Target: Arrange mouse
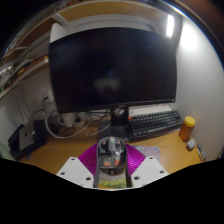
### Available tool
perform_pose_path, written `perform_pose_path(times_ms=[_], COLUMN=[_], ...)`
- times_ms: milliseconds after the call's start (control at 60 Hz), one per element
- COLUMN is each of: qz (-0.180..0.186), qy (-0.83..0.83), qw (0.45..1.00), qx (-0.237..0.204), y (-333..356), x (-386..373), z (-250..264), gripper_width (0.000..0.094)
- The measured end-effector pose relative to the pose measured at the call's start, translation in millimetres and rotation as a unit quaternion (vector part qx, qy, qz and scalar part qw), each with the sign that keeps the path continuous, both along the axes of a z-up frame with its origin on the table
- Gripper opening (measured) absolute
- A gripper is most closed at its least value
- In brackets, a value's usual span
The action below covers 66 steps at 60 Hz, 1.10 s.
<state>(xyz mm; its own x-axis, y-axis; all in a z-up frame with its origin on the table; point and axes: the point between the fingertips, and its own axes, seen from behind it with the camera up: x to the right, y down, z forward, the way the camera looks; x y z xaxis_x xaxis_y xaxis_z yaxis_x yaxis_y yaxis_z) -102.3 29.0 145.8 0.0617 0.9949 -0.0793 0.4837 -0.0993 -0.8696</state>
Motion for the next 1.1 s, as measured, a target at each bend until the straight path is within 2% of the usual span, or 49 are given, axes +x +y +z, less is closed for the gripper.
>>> perform_pose_path(times_ms=[133,217,350,467,550,650,683,850,1100], qz=[-0.044,-0.056,-0.041,-0.024,-0.011,-0.019,-0.024,-0.03,0.018], qy=[-0.013,-0.037,-0.074,-0.088,-0.084,-0.09,-0.09,-0.097,-0.136], qw=[0.999,0.998,0.996,0.996,0.996,0.995,0.995,0.995,0.99], qx=[0.002,0.0,0.005,0.008,0.026,0.03,0.03,0.023,0.039], y=[59,79,88,80,78,82,84,68,16], x=[-35,-40,-39,-30,-30,-25,-20,49,179], z=[-39,-82,-138,-158,-159,-149,-140,-80,-40], gripper_width=[0.0371,0.0371,0.0372,0.0421,0.0499,0.0881,0.0849,0.0856,0.0853])
